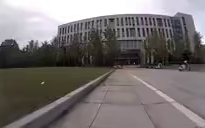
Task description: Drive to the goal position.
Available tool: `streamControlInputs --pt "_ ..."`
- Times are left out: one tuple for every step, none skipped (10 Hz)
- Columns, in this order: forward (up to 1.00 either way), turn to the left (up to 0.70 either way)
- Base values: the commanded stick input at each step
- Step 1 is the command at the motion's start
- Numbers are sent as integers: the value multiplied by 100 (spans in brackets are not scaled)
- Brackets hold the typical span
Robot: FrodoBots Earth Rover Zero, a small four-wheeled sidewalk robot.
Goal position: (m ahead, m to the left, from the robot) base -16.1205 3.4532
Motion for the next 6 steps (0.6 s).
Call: streamControlInputs --pt "70 -31" --pt "70 -31" --pt "70 -31" --pt "70 -31" --pt "70 -31" --pt "70 -31"
